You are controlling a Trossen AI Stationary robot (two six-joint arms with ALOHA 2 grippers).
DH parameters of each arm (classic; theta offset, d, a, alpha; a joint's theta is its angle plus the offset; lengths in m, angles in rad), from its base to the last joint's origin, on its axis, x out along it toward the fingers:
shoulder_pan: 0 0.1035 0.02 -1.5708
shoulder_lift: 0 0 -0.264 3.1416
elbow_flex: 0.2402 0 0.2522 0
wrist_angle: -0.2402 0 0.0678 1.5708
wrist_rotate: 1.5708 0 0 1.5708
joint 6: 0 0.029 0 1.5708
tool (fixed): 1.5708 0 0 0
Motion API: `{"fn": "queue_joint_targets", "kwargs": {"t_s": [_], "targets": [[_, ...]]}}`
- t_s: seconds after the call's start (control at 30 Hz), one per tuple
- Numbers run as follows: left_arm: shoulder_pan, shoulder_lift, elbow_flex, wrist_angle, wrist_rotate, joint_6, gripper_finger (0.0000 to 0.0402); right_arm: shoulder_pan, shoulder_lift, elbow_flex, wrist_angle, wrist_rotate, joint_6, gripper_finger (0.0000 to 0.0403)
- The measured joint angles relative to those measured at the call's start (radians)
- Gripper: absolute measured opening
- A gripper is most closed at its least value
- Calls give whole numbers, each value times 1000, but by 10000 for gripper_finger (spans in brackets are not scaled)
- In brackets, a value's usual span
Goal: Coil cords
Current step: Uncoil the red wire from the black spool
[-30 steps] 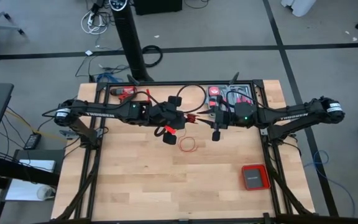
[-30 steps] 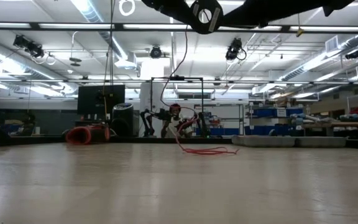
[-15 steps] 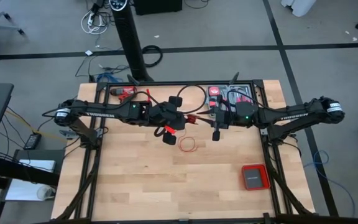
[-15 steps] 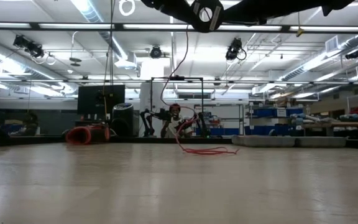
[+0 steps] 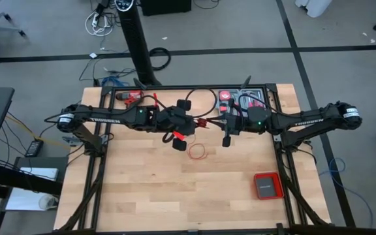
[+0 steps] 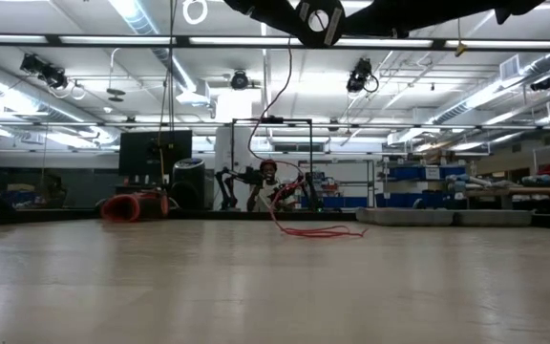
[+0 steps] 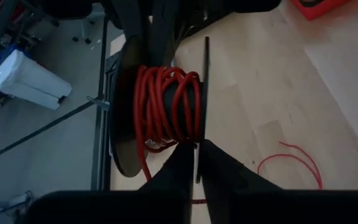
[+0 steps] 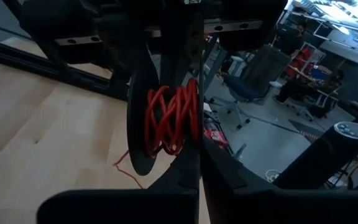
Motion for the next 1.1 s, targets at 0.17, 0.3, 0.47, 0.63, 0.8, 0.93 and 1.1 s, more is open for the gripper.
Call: {"fn": "queue_joint_targets", "kwargs": {"t_s": [0.17,0.3,0.47,0.63,0.8,0.93,1.1], "targets": [[0,0,0,13,-22,-14,85,0,0,0,-4,16,0,2],[0,-4,0,14,-89,-14,123,0,0,0,-26,58,-9,1],[-1,-15,0,4,-114,-14,146,-1,0,-2,-33,67,-9,1],[-1,-16,0,-38,-151,-13,147,0,0,-2,-51,83,-14,1],[0,-16,0,-79,-175,-38,147,0,0,-2,-67,125,-24,0],[9,-16,0,-103,-192,-127,147,0,0,-2,-75,159,-45,0],[42,-16,-10,-105,-160,-282,147,0,0,-2,-76,224,-79,0]]}}
